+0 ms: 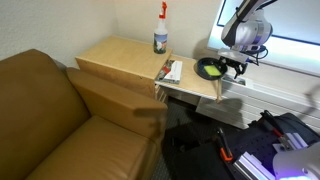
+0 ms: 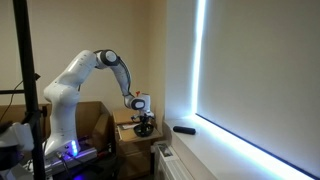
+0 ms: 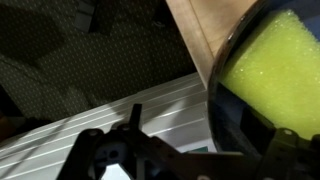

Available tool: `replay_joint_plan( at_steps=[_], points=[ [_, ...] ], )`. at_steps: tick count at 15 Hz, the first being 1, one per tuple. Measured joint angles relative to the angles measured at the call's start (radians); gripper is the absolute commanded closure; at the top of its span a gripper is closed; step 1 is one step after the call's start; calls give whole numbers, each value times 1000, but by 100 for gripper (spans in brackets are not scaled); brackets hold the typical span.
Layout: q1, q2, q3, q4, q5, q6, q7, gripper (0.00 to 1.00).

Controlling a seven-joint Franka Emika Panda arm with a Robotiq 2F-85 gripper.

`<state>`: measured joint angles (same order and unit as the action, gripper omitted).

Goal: Take the bowl and put it on the drawer counter

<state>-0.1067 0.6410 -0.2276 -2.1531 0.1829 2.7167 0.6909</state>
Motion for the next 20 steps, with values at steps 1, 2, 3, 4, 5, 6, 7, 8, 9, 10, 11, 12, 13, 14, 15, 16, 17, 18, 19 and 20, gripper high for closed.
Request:
replay_joint_plan(
  at_steps=[1,2,3,4,5,6,7,8,9,10,11,12,13,14,15,16,17,18,19,20],
  points=[
    [0,7,1,6,12,1,0,25],
    [-2,10,5,11,29,2,-1,26],
    [-4,10,12,16,47,2,-4,32],
    [-8,10,20,22,66,2,-8,40],
    [-13,10,29,28,87,2,-13,46],
    [-19,10,39,33,106,2,-19,55],
    [-26,10,49,39,127,2,-26,60],
    [-33,10,59,44,146,2,-35,68],
    [-41,10,64,46,161,2,-46,74],
    [-48,10,67,47,172,2,-56,81],
    [-56,10,67,47,181,2,-66,89],
    [-64,10,67,47,186,2,-73,95],
    [-73,11,67,47,192,2,-80,99],
    [-81,10,68,47,200,2,-95,96],
    [-85,9,68,47,210,2,-110,96],
    [-88,9,69,47,218,2,-122,96],
    [-90,5,72,47,229,2,-142,95],
    [-92,-1,74,43,237,2,-161,98],
    [-96,-10,81,38,244,2,-190,98],
    [-100,-22,92,32,251,3,-219,99]
  ],
)
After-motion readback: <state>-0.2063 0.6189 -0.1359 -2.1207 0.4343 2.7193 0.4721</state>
